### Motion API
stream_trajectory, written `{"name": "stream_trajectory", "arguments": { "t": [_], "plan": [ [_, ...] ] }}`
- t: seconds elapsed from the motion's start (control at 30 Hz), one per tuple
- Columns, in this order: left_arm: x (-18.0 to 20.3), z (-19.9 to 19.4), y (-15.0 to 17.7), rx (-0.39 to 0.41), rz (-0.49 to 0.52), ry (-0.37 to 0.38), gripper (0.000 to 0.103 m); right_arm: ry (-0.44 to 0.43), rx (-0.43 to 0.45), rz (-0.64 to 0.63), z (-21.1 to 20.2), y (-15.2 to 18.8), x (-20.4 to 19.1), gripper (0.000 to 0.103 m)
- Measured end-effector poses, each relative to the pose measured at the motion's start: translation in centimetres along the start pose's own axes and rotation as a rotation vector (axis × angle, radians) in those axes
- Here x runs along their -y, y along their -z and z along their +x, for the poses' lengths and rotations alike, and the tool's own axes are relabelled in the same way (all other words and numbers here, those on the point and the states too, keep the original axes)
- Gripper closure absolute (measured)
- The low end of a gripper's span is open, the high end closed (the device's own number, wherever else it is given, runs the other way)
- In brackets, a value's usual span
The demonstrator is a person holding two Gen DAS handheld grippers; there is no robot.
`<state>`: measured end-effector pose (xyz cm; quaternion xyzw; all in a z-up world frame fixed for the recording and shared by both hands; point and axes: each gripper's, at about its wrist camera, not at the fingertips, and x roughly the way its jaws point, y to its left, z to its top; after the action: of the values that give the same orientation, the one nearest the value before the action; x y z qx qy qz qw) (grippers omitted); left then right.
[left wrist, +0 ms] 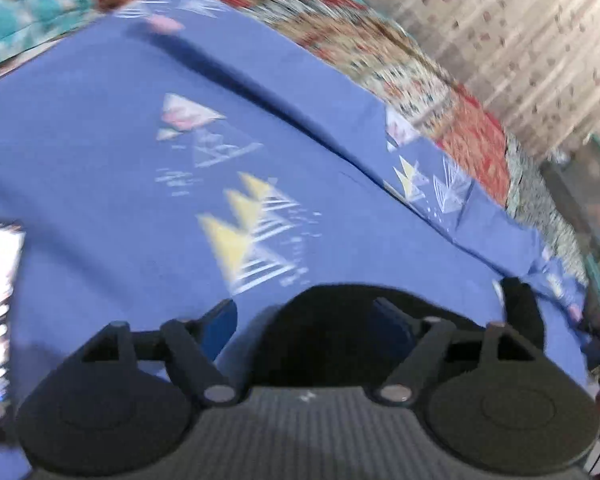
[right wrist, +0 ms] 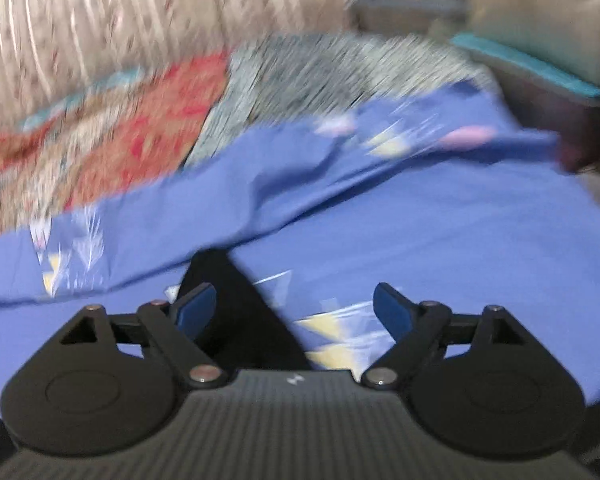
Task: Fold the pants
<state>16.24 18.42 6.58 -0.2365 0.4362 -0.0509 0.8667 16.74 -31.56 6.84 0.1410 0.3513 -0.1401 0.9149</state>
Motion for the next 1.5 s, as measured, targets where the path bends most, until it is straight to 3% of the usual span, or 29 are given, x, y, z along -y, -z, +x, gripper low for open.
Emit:
{"name": "stream_trajectory", "arguments": {
  "t": [0.1,0.13,0.17,0.2,0.23,0.27,0.33,0.5,0.57,0.63,0.7,0.77,0.83,0.87,0.9,1.0,1.1,1.13,1.17,1.2,1.3,1.4,1.43,1.47,1.5],
  "plan": [
    [2.4,3.6,0.4,-0.051,0.049,-0.042,0.032,0.036,-0.097,-0.029,5.2,0.0,-2.5,0.015],
    [2.9,4.3,0.7,-0.067,0.056,-0.068,0.048,0.070,-0.109,-0.048,6.6,0.2,-3.1,0.016],
    [2.9,4.6,1.3,-0.089,0.065,-0.069,0.074,0.092,-0.121,-0.061,7.3,0.7,-3.6,0.022],
    [2.9,4.8,1.9,-0.109,0.070,-0.060,0.087,0.102,-0.150,-0.075,8.4,1.2,-3.9,0.035],
    [3.2,4.9,2.0,-0.118,0.077,-0.060,0.094,0.090,-0.194,-0.093,9.2,1.8,-4.0,0.072],
    [3.6,4.2,2.4,-0.100,0.095,-0.061,0.095,0.072,-0.214,-0.106,9.1,2.5,-4.0,0.092],
    [4.1,1.7,2.9,-0.048,0.131,-0.023,0.095,0.057,-0.137,-0.117,6.7,1.8,-3.9,0.092],
    [4.3,-7.5,5.2,0.098,0.195,0.180,0.095,-0.135,0.189,0.097,-5.0,-1.4,2.1,0.092],
    [4.2,-10.1,7.6,0.111,0.250,0.224,0.095,-0.151,0.290,0.149,-9.2,-0.4,5.1,0.092],
    [4.2,-11.2,10.9,0.069,0.306,0.256,0.095,-0.130,0.359,0.202,-13.1,2.4,9.1,0.091],
    [3.9,-11.1,14.9,-0.017,0.347,0.260,0.089,-0.082,0.343,0.251,-15.3,6.1,12.9,0.081],
    [3.8,-10.0,18.9,-0.136,0.410,0.213,0.085,0.028,0.260,0.292,-15.7,9.7,15.9,0.050],
    [3.4,-9.4,21.1,-0.207,0.456,0.165,0.085,0.203,0.172,0.340,-15.7,13.3,18.7,0.047],
    [3.1,-9.7,21.5,-0.215,0.460,0.164,0.084,0.249,0.150,0.375,-15.9,14.9,19.7,0.047],
    [2.7,-10.5,21.2,-0.193,0.447,0.179,0.083,0.264,0.140,0.433,-16.2,16.3,20.8,0.047],
    [1.6,-13.2,17.5,-0.037,0.383,0.206,0.056,0.247,0.150,0.540,-17.1,17.7,22.2,0.047],
    [1.9,-13.5,12.6,0.086,0.332,0.174,0.045,0.222,0.173,0.512,-17.9,17.4,21.0,0.047],
    [2.3,-12.9,11.2,0.101,0.328,0.149,0.032,0.205,0.180,0.500,-17.9,17.2,20.5,0.047],
    [2.9,-12.0,10.2,0.103,0.333,0.123,0.011,0.182,0.188,0.485,-17.8,16.7,19.8,0.047],
    [3.5,-10.7,9.0,0.091,0.344,0.102,0.007,0.164,0.193,0.472,-17.6,16.7,19.2,0.047],
    [5.8,-5.6,7.1,0.012,0.382,0.072,0.007,0.111,0.189,0.386,-16.7,15.1,17.0,0.042],
    [8.0,-0.9,7.7,-0.089,0.484,-0.004,0.007,0.113,0.201,0.245,-16.5,13.0,15.1,0.032],
    [8.5,0.7,7.9,-0.126,0.517,-0.029,0.015,0.121,0.207,0.197,-16.3,12.2,14.6,0.026],
    [8.8,1.4,8.3,-0.154,0.538,-0.042,0.039,0.132,0.207,0.146,-15.9,11.3,14.2,0.023],
    [9.0,2.2,8.8,-0.194,0.552,-0.050,0.053,0.144,0.204,0.095,-15.3,10.3,13.9,0.022]
  ]
}}
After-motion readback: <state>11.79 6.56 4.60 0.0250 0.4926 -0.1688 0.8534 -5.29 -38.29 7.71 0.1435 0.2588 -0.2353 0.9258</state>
